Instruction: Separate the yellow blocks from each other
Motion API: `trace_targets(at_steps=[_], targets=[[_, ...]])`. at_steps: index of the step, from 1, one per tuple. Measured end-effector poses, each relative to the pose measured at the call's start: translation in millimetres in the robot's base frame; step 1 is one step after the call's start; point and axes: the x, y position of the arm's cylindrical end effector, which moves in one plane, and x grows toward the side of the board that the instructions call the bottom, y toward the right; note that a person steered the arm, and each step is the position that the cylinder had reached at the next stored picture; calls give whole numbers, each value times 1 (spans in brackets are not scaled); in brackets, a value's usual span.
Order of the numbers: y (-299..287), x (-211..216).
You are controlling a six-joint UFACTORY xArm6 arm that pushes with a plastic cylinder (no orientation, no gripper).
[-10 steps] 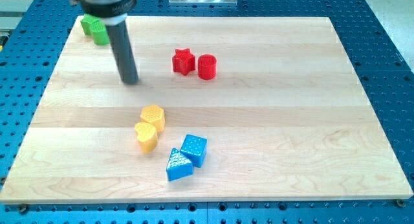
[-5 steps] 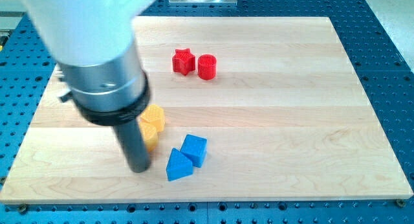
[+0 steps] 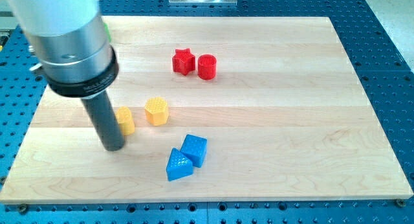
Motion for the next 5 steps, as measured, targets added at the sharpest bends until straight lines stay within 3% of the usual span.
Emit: trace_targets(at_steps=[1, 3, 4, 5], targets=[[-9, -5], [72, -19], [47, -19], [10, -44]])
